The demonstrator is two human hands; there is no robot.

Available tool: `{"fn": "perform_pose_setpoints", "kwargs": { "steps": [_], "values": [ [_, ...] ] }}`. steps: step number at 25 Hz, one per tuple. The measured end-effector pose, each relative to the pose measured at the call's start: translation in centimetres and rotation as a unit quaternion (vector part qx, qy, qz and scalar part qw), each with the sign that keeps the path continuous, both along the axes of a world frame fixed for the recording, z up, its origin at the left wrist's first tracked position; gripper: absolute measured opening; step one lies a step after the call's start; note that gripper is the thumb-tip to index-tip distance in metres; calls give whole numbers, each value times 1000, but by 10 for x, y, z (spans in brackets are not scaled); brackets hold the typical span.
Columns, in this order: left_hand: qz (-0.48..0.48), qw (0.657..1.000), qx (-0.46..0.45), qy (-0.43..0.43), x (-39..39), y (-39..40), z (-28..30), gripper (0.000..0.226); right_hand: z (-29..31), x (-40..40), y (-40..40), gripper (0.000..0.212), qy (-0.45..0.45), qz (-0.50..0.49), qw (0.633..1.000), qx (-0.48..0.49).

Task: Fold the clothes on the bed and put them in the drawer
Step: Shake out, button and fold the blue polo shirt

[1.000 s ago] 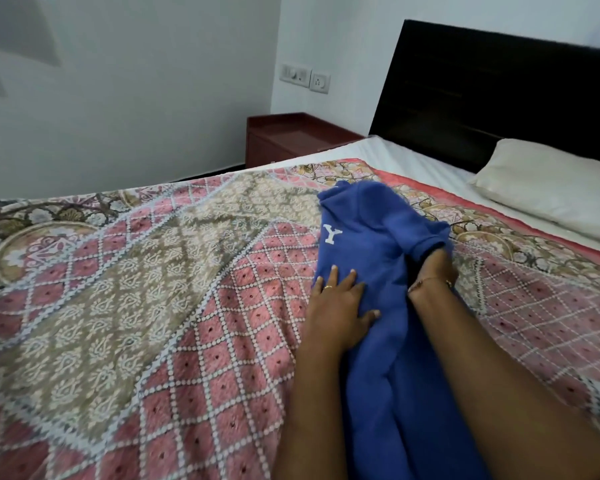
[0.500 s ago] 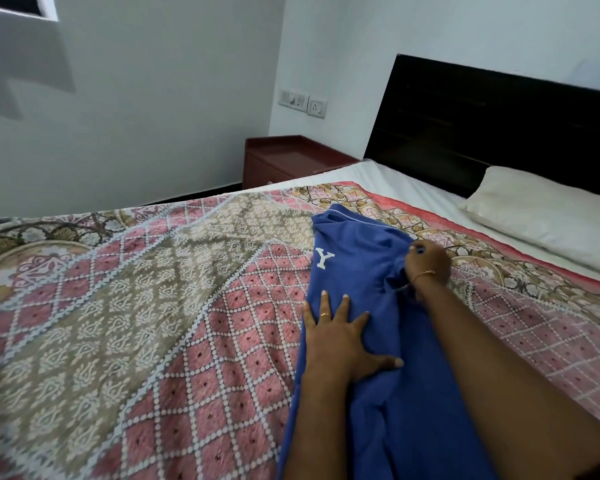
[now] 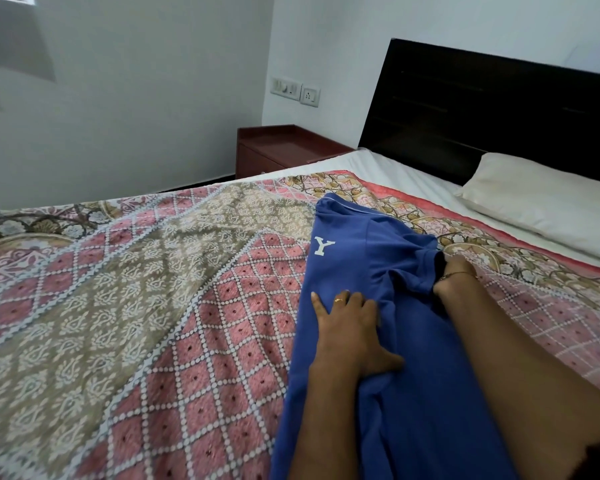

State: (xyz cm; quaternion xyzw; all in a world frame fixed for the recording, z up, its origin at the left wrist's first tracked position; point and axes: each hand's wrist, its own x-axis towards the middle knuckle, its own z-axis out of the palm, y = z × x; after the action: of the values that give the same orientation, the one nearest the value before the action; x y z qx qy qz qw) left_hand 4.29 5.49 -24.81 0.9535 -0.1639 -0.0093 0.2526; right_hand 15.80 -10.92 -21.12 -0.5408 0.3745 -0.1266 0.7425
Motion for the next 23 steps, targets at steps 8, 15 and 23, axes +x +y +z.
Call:
{"fn": "perform_pose_setpoints", "kwargs": {
  "steps": [8,15,23],
  "values": [
    [-61,993,-104,-9,2,-10,12,37,-12,-11,20,73,-5,5,975,-221],
    [-110,986,-121,36,1,-16,-3,44,-5,-5,-14,27,30,-48,937,-344],
    [-162,983,79,45,5,-27,-10,68,22,23,77,47,-19,128,872,-473]
  ]
}}
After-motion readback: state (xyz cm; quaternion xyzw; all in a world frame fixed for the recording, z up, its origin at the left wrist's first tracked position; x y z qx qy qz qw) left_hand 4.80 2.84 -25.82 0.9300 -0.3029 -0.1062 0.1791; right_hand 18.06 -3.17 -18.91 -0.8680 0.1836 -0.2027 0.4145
